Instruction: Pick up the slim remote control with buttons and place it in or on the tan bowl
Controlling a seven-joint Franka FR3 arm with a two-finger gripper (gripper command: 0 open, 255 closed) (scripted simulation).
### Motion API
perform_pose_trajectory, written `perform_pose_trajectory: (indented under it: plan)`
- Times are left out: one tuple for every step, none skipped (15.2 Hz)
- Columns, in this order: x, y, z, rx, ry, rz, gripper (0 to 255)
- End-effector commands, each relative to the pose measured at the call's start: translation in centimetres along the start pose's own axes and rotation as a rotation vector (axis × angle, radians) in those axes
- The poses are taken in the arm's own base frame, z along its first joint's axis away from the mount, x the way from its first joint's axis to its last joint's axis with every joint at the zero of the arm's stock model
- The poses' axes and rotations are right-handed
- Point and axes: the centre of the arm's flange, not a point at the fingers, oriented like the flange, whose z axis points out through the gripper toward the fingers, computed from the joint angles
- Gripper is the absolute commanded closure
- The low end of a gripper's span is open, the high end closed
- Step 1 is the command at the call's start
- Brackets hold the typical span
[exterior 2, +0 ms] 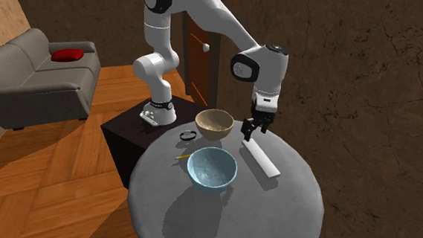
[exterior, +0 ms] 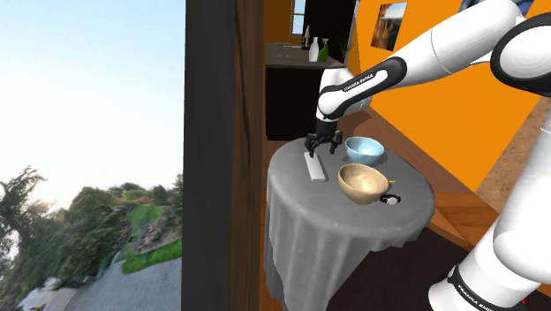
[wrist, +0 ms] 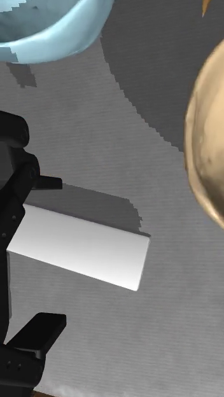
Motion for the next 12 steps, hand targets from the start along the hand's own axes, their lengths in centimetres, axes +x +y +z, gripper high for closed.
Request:
perform_pose_trajectory:
  plan:
    - [2.0,-0.2,1.7,0.001,0.0,0.03,0]
    - [3.0,-0.2,2.6,0.002,0.0,0.044,0]
    - [4.0,-0.2,3.5,0.003,0.0,0.059,0]
    - [4.7,-0.2,4.0,0.003,0.0,0.068,0]
    - [4.7,-0.2,4.5,0.003,0.0,0.068,0]
    - [4.7,-0.2,5.1,0.003,0.0,0.068,0]
    - [4.7,-0.2,5.6,0.003,0.0,0.068,0]
    - [4.7,-0.2,6.1,0.003,0.0,0.068,0]
    - [4.7,-0.2,6.7,0.003,0.0,0.068,0]
    - [4.7,-0.2,7.2,0.003,0.0,0.068,0]
    - [4.7,-0.2,7.7,0.003,0.0,0.068,0]
    - [4.7,-0.2,8.0,0.003,0.0,0.068,0]
